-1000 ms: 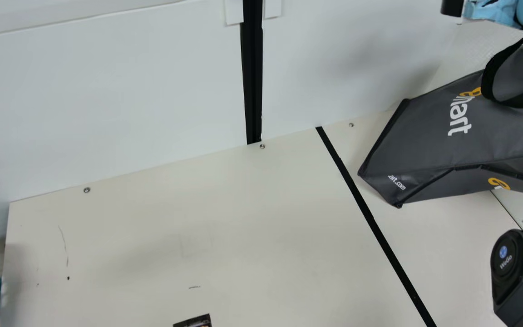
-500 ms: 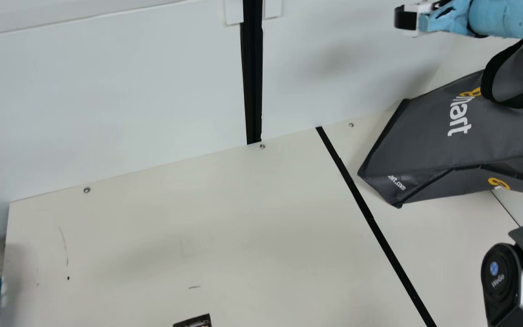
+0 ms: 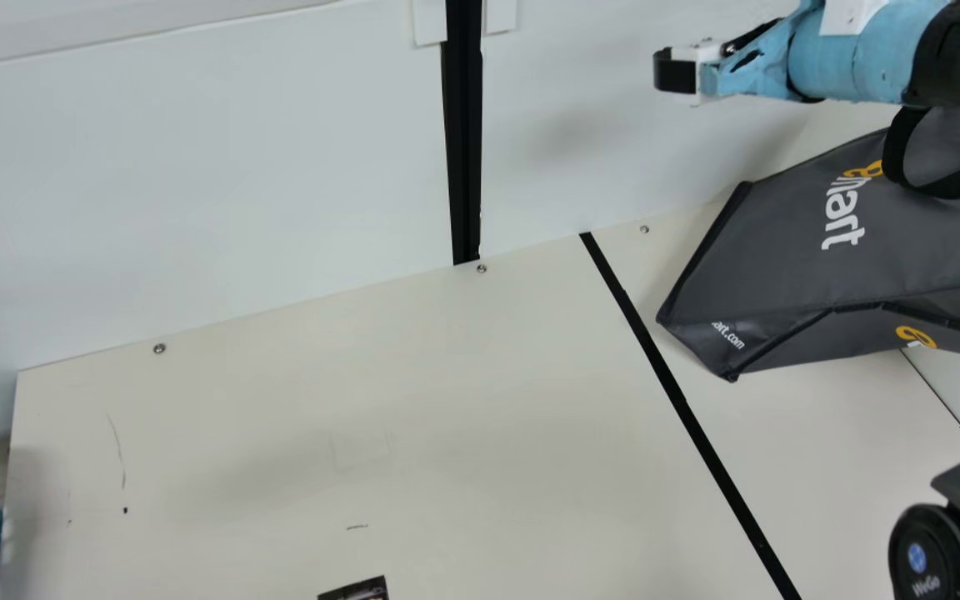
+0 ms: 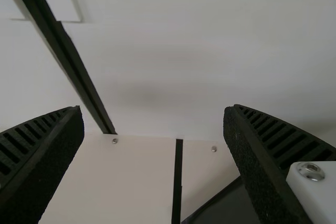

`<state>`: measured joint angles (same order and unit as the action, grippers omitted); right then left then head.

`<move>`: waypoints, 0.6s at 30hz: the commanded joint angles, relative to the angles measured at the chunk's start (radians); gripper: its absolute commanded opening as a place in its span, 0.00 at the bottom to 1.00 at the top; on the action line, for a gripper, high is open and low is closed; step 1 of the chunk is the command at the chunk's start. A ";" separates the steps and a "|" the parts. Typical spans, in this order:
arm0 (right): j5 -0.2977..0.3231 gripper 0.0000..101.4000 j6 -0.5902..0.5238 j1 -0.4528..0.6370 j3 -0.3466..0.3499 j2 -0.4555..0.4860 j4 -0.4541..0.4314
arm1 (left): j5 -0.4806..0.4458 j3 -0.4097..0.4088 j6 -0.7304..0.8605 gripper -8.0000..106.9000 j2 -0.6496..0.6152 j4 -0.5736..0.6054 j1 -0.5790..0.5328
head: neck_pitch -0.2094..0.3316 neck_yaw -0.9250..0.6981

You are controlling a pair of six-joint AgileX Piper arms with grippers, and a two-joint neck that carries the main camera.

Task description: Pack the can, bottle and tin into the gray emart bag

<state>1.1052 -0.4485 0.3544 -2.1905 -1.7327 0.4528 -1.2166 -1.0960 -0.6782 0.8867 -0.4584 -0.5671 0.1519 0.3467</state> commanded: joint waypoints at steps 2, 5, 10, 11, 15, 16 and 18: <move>-0.020 0.90 -0.003 -0.019 0.097 0.042 -0.004 | 0.000 0.000 0.000 0.85 0.000 0.000 0.000 | 0.023 0.002; -0.040 0.90 -0.009 -0.038 0.171 0.084 -0.007 | 0.000 0.000 0.000 0.85 0.000 0.000 0.000 | 0.023 0.002; -0.068 0.90 -0.015 -0.067 0.287 0.154 -0.017 | 0.000 0.000 0.000 0.85 0.000 0.000 0.000 | 0.023 0.002; -0.073 0.90 -0.016 -0.073 0.311 0.168 -0.019 | 0.000 0.000 0.000 0.85 0.000 0.000 0.000 | 0.023 0.002; -0.091 0.90 -0.020 -0.096 0.397 0.222 -0.028 | 0.000 0.000 0.000 0.85 0.000 0.000 0.000 | 0.023 0.002; -0.095 0.90 -0.021 -0.101 0.417 0.235 -0.031 | 0.000 0.000 0.000 0.85 0.000 0.000 0.000 | 0.023 0.002; -0.100 0.90 -0.022 -0.112 0.457 0.262 -0.036 | 0.000 0.000 0.000 0.85 0.000 0.000 0.000 | 0.023 0.002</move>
<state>1.0068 -0.4713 0.2454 -1.7739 -1.4878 0.4182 -1.2166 -1.0960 -0.6782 0.8867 -0.4584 -0.5671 0.1519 0.3482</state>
